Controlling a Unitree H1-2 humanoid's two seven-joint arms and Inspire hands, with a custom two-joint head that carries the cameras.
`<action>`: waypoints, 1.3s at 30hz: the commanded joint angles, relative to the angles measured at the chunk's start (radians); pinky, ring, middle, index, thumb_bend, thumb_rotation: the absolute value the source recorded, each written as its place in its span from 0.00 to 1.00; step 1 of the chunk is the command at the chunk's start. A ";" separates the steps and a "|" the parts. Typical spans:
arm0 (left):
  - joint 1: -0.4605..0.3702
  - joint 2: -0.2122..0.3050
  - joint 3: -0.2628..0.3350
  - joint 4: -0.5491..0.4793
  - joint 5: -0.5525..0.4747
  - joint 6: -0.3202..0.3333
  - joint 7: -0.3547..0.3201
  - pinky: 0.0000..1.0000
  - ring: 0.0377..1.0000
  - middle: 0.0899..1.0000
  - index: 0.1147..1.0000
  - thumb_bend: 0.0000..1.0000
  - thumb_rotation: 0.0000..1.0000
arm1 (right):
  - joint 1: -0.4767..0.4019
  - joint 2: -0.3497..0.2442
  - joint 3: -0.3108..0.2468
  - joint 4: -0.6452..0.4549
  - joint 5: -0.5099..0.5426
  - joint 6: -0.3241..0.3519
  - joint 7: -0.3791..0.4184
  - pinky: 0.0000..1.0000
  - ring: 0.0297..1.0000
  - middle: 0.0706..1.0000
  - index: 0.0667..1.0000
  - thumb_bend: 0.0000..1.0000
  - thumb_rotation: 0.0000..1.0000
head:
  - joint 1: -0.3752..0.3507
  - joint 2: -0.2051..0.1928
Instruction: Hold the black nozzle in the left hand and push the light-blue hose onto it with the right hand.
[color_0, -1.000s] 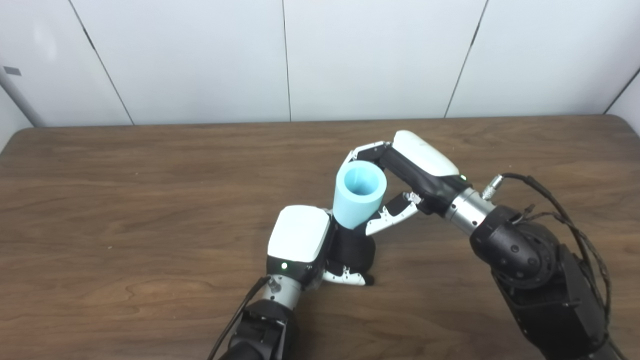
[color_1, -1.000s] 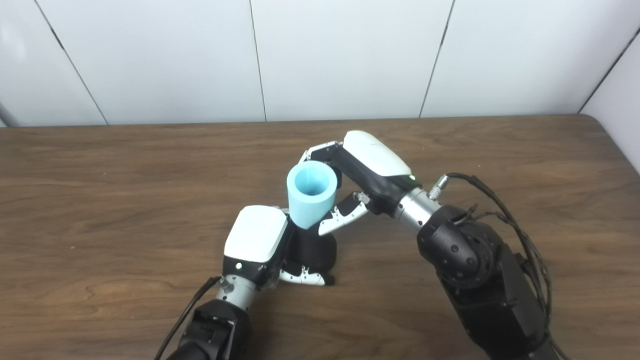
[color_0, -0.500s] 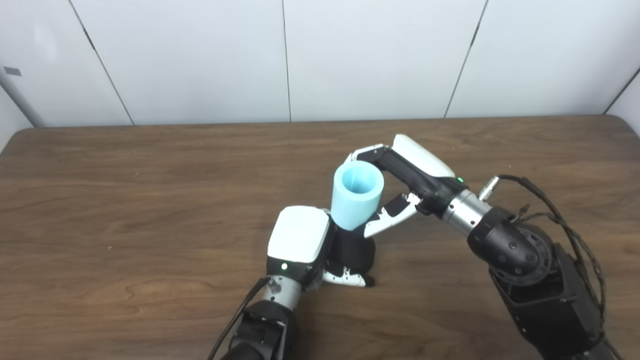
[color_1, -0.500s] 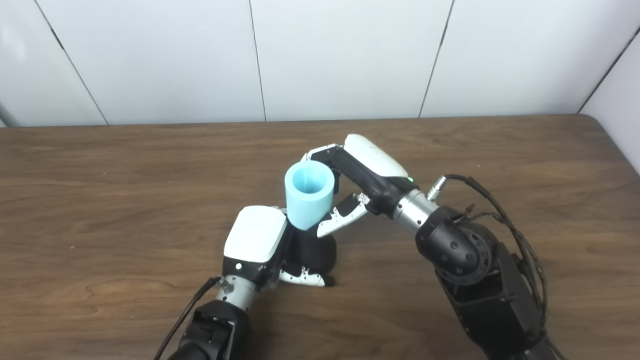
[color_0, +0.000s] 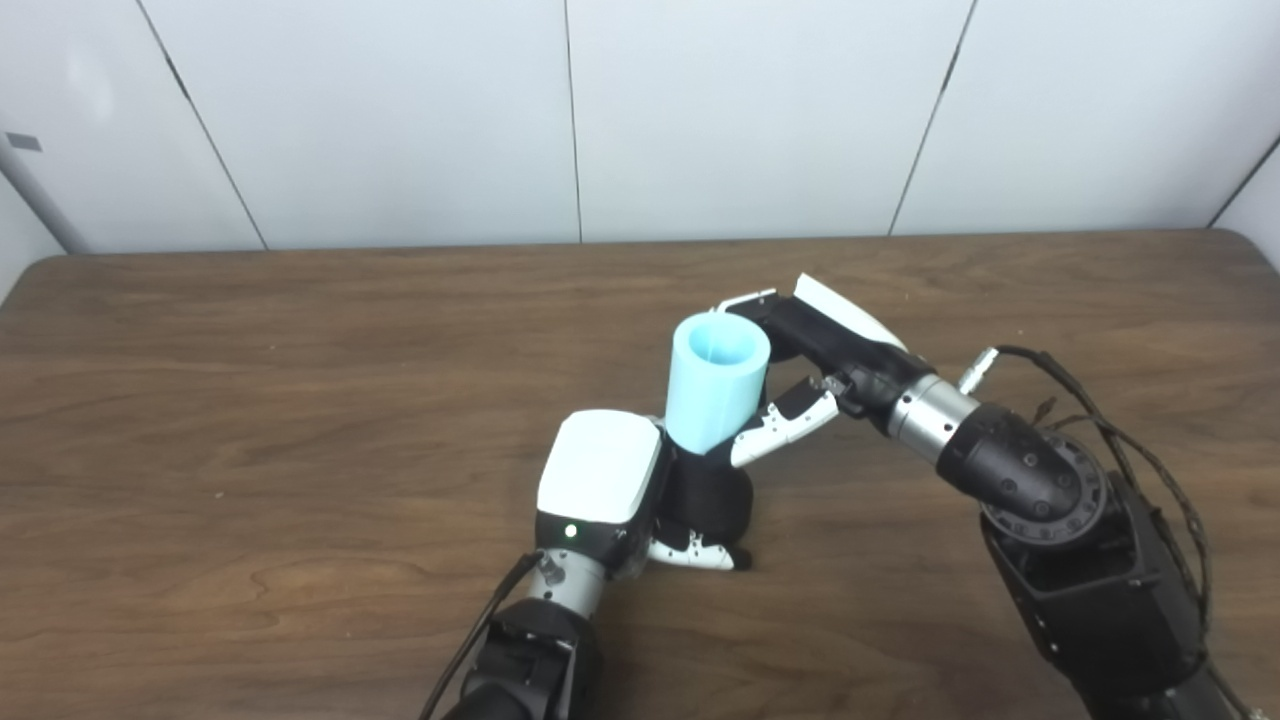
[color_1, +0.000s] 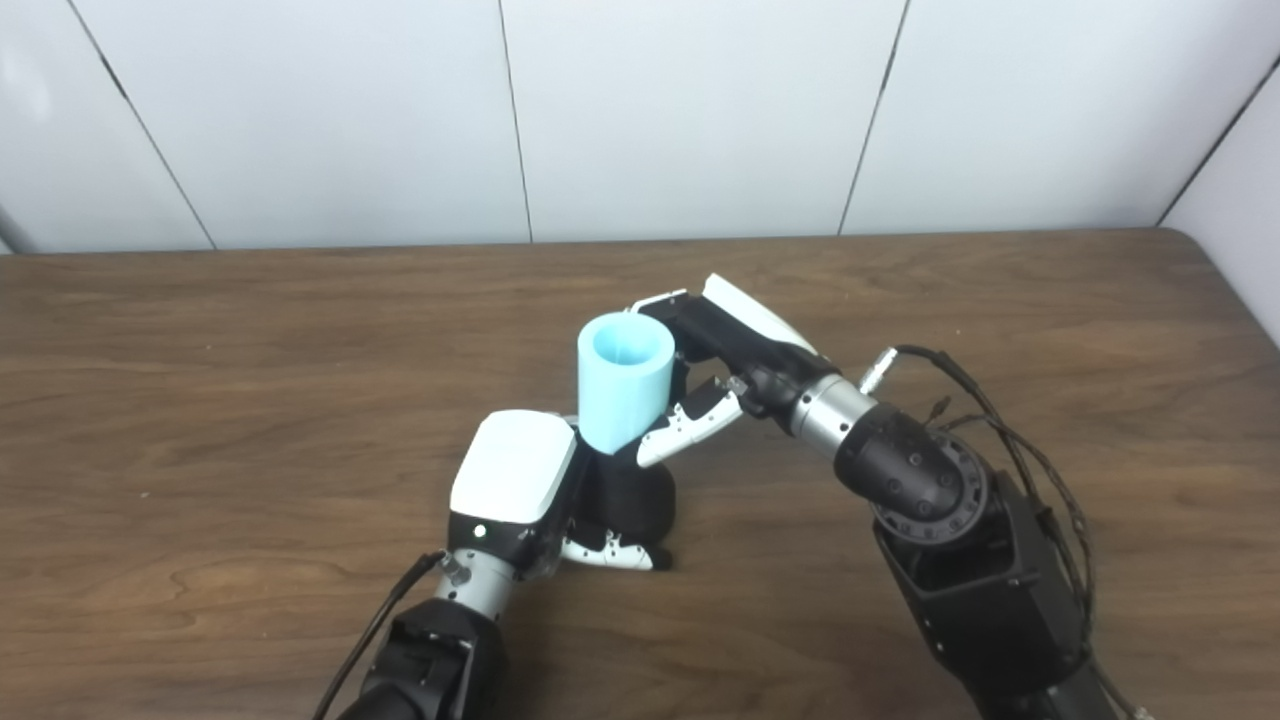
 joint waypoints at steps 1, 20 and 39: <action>0.057 -0.014 -0.045 0.041 -0.045 -0.020 -0.120 0.57 0.55 0.47 0.41 0.52 0.00 | -0.015 -0.020 0.003 0.000 -0.022 0.010 0.012 0.30 0.38 0.47 0.52 0.49 0.00 | 0.001 0.003; 0.047 -0.023 -0.054 0.045 -0.038 -0.006 -0.125 0.57 0.54 0.45 0.41 0.52 0.00 | 0.003 -0.075 0.071 -0.049 -0.082 -0.008 0.005 0.30 0.37 0.46 0.52 0.49 0.00 | 0.005 0.013; 0.049 -0.031 -0.049 0.047 -0.044 0.000 -0.134 0.60 0.57 0.49 0.40 0.52 0.00 | -0.008 -0.118 0.082 -0.045 -0.047 0.000 0.038 0.53 0.60 0.63 0.64 0.89 0.05 | 0.001 0.011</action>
